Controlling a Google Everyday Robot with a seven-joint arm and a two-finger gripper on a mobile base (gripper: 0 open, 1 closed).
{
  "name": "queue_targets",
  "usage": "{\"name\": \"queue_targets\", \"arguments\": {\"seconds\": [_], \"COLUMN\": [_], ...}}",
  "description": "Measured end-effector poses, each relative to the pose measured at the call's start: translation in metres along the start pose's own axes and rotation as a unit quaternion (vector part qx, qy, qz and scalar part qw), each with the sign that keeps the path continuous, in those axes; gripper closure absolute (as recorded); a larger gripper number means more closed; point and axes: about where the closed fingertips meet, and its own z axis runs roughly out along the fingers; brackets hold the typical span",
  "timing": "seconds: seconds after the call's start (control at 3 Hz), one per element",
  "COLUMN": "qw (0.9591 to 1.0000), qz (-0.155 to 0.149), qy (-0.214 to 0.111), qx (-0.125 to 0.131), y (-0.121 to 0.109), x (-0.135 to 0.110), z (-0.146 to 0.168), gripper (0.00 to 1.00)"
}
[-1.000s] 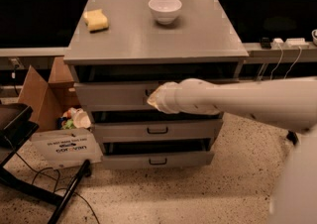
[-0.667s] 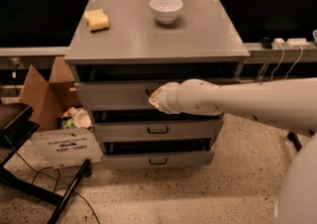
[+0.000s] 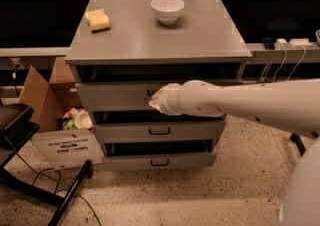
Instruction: Close top drawer
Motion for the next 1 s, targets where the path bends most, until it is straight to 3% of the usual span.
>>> {"name": "queue_targets", "arguments": {"seconds": [0.33,0.67,1.0], "qw": [0.9991,0.9918,0.9835], "qz": [0.026,0.07,0.072], "qy": [0.001,0.047,0.114], "qx": [-0.034,-0.096,-0.12], "y": [0.042,0.112,0.137], "x": [0.012,0.061,0.094], "z": [-0.011,-0.085,-0.163], "gripper": [0.42,0.73,0.96]}}
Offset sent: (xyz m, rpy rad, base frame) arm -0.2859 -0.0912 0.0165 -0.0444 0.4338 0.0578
